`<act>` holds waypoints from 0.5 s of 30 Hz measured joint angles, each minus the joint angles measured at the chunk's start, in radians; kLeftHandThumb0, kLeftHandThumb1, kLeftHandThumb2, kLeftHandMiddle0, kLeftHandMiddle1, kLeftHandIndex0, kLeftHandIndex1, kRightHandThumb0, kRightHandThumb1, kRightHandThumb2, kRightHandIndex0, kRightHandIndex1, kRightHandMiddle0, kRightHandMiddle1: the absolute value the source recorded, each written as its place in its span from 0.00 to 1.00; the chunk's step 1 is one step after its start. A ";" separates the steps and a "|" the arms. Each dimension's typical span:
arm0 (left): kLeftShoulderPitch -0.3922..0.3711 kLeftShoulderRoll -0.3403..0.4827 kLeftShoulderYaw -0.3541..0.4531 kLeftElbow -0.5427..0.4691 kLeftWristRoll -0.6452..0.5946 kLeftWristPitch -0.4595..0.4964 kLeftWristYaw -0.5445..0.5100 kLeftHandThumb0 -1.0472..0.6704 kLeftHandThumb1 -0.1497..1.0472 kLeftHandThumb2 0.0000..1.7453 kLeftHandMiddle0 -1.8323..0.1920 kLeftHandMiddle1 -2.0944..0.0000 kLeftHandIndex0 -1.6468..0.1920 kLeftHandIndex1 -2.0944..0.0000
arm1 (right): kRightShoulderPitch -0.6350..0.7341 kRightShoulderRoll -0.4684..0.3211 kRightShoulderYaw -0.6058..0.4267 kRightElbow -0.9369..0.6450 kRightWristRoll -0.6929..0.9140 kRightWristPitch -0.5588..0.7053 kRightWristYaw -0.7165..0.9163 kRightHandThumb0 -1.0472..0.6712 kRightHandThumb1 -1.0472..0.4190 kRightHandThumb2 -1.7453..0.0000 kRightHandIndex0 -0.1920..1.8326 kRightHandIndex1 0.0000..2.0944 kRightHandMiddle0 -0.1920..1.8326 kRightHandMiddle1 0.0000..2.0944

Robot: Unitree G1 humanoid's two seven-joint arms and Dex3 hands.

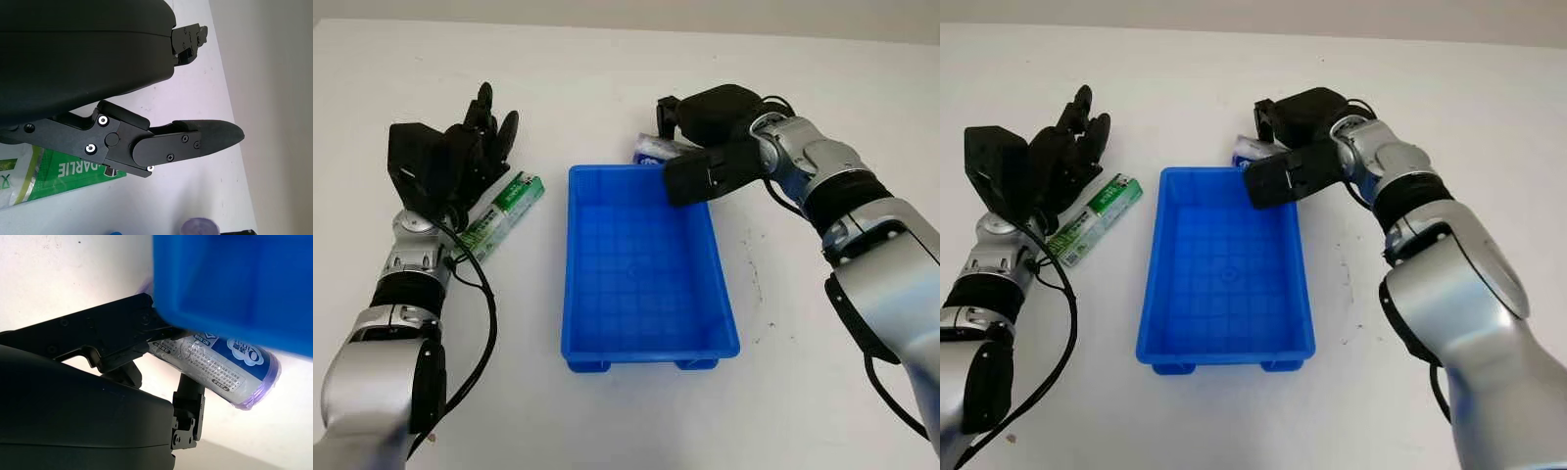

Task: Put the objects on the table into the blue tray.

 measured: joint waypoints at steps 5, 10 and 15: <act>0.000 0.000 0.000 -0.001 0.000 0.000 0.000 0.17 1.00 0.31 1.00 1.00 1.00 1.00 | 0.000 -0.029 -0.049 0.000 0.042 -0.031 -0.042 0.38 0.00 0.81 0.52 1.00 0.33 1.00; 0.000 0.000 0.000 -0.002 0.000 0.000 0.000 0.17 1.00 0.31 1.00 1.00 1.00 1.00 | 0.000 -0.047 -0.096 -0.001 0.082 -0.036 -0.054 0.38 0.00 0.80 0.52 1.00 0.36 1.00; 0.000 0.000 0.000 -0.002 0.000 0.000 -0.004 0.17 1.00 0.31 1.00 1.00 1.00 1.00 | -0.001 -0.058 -0.182 -0.018 0.176 -0.033 -0.020 0.39 0.00 0.77 0.56 1.00 0.38 1.00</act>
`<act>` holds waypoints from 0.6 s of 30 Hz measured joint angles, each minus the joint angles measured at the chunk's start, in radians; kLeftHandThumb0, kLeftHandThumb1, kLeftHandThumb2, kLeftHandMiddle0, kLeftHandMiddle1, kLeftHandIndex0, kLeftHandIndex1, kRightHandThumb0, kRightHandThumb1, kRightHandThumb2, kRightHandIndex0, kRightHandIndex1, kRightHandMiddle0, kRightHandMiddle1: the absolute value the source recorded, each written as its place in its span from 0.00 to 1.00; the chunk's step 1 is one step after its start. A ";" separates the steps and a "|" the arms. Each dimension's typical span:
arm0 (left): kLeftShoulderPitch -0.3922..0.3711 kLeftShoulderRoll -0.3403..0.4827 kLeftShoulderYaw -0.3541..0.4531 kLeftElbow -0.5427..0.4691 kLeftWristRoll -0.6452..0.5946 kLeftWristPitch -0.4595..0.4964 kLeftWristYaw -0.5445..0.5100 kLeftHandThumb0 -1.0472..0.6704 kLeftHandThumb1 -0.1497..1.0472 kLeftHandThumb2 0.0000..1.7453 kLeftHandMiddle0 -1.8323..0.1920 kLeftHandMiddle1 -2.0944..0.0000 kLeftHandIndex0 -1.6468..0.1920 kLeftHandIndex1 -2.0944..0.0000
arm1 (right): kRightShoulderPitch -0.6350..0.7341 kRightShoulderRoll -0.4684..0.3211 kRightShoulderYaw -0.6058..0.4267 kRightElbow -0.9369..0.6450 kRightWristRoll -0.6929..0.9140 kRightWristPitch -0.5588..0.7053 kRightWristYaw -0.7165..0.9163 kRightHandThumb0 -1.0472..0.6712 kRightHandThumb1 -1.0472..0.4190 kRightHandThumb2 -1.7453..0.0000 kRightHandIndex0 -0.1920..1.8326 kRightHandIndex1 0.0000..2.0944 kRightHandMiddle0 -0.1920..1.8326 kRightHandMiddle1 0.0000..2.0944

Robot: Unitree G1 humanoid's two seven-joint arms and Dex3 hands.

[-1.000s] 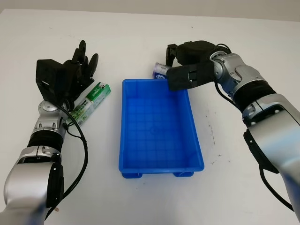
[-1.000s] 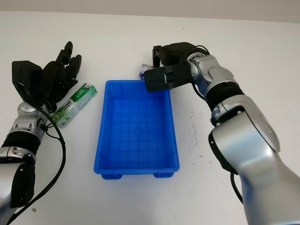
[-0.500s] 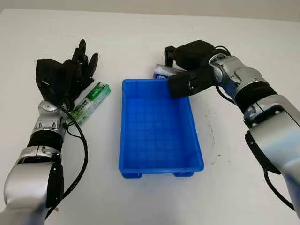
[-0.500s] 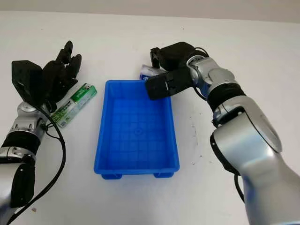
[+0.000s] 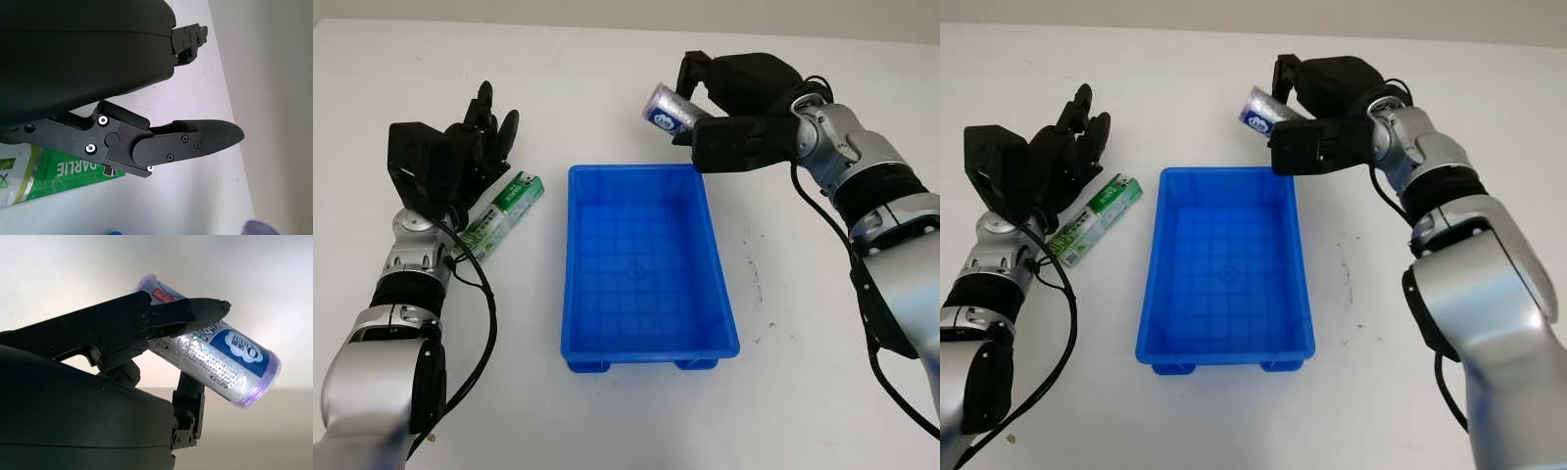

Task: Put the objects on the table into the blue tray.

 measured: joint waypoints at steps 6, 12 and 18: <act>0.000 0.000 0.000 0.000 0.000 0.000 0.000 0.16 1.00 0.30 1.00 1.00 1.00 1.00 | -0.009 -0.027 -0.098 -0.097 0.112 -0.017 0.114 0.39 0.00 0.77 0.61 1.00 0.42 1.00; 0.000 0.000 0.000 0.000 0.000 0.000 0.000 0.18 1.00 0.31 1.00 1.00 1.00 1.00 | -0.002 -0.064 -0.160 -0.283 0.202 -0.061 0.249 0.36 0.00 0.79 0.70 1.00 0.56 1.00; -0.001 0.000 0.000 0.001 0.000 0.011 -0.001 0.19 1.00 0.31 1.00 1.00 1.00 1.00 | 0.103 -0.096 -0.200 -0.608 0.317 0.016 0.488 0.38 0.00 0.79 0.59 1.00 0.45 1.00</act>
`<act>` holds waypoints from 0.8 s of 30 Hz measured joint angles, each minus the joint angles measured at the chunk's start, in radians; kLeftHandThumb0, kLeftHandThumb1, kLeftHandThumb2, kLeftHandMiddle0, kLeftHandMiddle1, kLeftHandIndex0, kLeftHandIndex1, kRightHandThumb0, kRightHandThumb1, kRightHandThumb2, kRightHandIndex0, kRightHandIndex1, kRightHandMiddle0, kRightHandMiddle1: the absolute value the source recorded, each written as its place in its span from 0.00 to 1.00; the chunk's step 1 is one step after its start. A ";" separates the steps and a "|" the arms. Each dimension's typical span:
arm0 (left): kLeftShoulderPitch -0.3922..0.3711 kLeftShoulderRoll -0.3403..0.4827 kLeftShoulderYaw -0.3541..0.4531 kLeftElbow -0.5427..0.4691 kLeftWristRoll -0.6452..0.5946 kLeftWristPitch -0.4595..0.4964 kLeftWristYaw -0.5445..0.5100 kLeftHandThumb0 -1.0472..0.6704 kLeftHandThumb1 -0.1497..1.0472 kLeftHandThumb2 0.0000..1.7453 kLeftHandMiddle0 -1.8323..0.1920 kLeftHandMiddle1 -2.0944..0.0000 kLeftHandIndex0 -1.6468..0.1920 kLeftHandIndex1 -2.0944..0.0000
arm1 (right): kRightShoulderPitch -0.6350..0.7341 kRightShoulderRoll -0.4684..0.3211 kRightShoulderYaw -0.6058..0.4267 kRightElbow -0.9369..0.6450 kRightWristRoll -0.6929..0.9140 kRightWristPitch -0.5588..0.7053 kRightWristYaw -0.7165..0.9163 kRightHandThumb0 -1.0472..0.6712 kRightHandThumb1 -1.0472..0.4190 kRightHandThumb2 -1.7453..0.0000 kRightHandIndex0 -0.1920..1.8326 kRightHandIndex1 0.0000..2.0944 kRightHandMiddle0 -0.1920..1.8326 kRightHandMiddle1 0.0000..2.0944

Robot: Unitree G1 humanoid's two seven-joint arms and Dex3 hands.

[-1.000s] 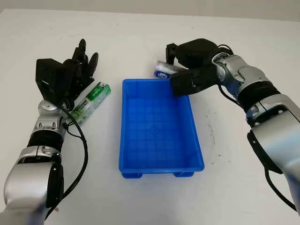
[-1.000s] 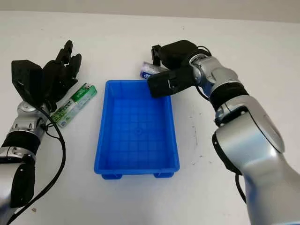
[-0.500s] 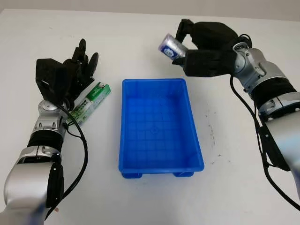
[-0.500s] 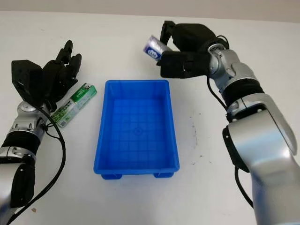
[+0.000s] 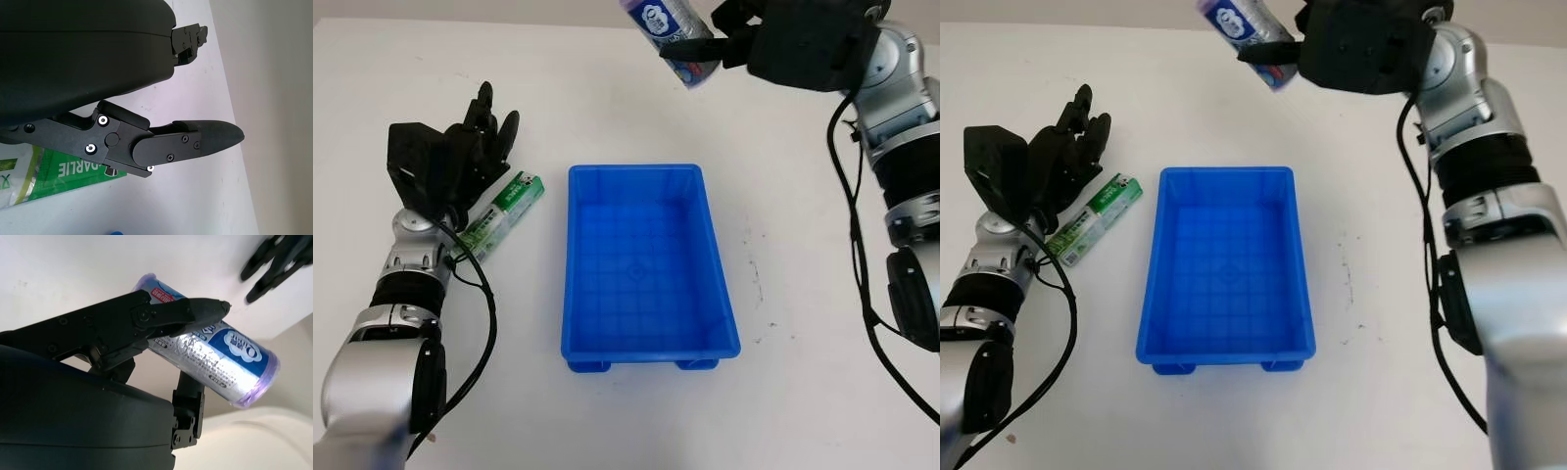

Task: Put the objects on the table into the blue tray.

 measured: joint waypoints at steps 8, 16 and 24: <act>-0.001 -0.003 0.001 0.002 -0.003 0.001 0.000 0.18 1.00 0.30 1.00 1.00 1.00 1.00 | 0.214 -0.024 0.014 -0.398 0.091 0.165 0.280 0.38 0.00 0.81 0.56 1.00 0.38 1.00; -0.002 -0.003 0.000 0.004 -0.005 0.001 0.001 0.18 1.00 0.31 1.00 1.00 1.00 1.00 | 0.313 -0.032 0.091 -0.540 0.080 0.130 0.429 0.32 0.00 0.88 0.53 1.00 0.34 1.00; -0.002 -0.003 0.000 0.004 0.000 0.001 0.002 0.17 1.00 0.30 1.00 1.00 1.00 1.00 | 0.343 -0.030 0.100 -0.535 0.100 0.102 0.470 0.21 0.02 0.97 0.19 0.57 0.20 0.54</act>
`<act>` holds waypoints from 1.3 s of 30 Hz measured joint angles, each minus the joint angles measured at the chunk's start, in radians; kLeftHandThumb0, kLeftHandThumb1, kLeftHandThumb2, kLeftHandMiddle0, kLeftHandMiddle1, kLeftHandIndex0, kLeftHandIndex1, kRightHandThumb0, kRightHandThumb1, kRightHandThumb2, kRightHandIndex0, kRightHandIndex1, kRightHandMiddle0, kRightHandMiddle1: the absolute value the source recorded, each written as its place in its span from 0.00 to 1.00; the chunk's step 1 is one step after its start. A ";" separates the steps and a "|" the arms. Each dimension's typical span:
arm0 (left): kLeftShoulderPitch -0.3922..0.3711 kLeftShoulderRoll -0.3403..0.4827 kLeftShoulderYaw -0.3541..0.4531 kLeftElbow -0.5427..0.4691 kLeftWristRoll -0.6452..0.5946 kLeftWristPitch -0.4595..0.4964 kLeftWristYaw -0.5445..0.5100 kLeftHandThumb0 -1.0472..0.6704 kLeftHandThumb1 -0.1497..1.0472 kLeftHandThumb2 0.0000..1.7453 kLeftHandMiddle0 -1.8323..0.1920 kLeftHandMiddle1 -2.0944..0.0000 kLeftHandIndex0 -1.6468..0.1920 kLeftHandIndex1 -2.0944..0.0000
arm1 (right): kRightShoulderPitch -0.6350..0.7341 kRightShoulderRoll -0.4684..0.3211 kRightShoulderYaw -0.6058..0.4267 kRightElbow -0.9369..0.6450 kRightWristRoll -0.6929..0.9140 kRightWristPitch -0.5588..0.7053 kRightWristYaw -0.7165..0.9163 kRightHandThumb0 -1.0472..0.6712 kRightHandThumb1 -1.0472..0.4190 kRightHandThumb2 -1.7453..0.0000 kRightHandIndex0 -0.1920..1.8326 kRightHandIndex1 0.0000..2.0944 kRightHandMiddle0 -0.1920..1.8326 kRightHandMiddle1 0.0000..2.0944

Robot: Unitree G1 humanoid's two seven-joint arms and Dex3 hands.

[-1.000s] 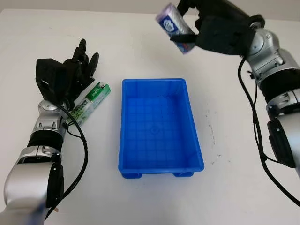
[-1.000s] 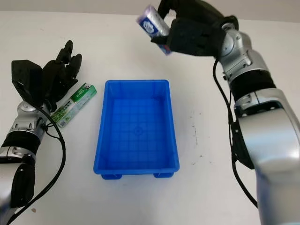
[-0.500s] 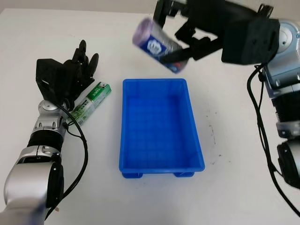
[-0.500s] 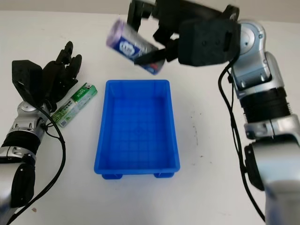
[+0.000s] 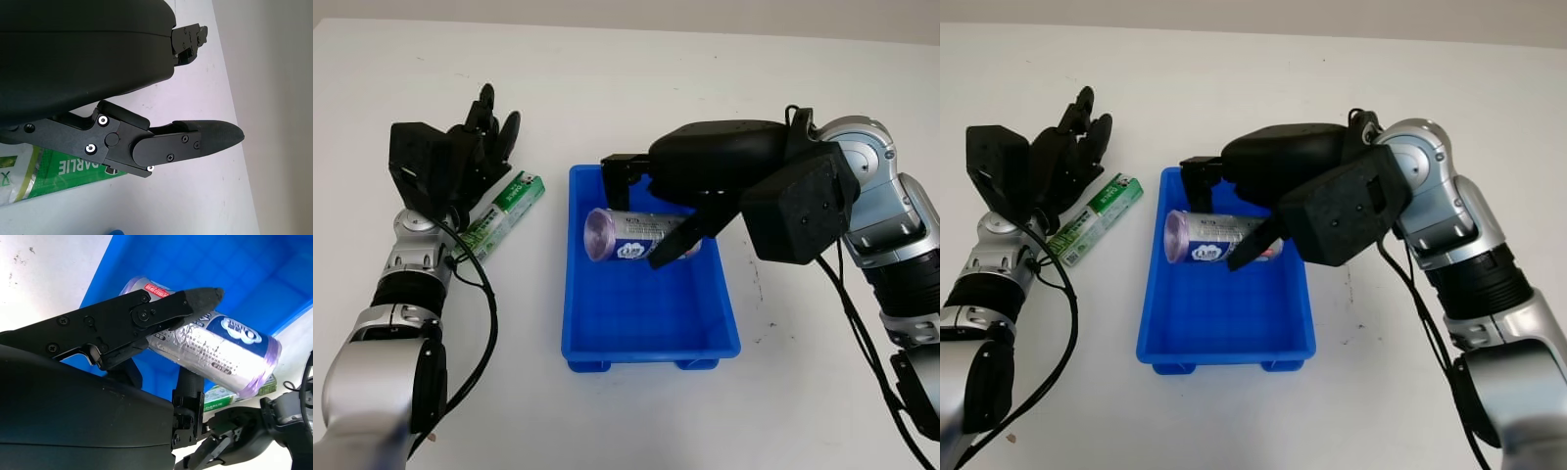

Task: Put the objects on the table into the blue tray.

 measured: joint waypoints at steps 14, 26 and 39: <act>0.000 -0.002 0.003 0.000 -0.012 -0.001 0.003 0.18 1.00 0.30 1.00 1.00 1.00 1.00 | -0.043 0.019 -0.052 0.052 0.068 0.056 -0.004 0.13 0.09 0.97 0.01 0.01 0.04 0.02; 0.000 -0.002 0.004 -0.001 -0.013 -0.001 0.003 0.18 1.00 0.30 1.00 1.00 1.00 1.00 | -0.042 0.056 -0.272 0.248 0.086 0.086 -0.400 0.17 0.00 0.65 0.06 0.03 0.07 0.03; 0.000 0.004 0.005 0.000 -0.012 -0.003 0.000 0.18 1.00 0.30 1.00 1.00 1.00 1.00 | 0.087 0.067 -0.346 0.387 0.112 0.212 -0.575 0.22 0.00 0.62 0.00 0.00 0.00 0.00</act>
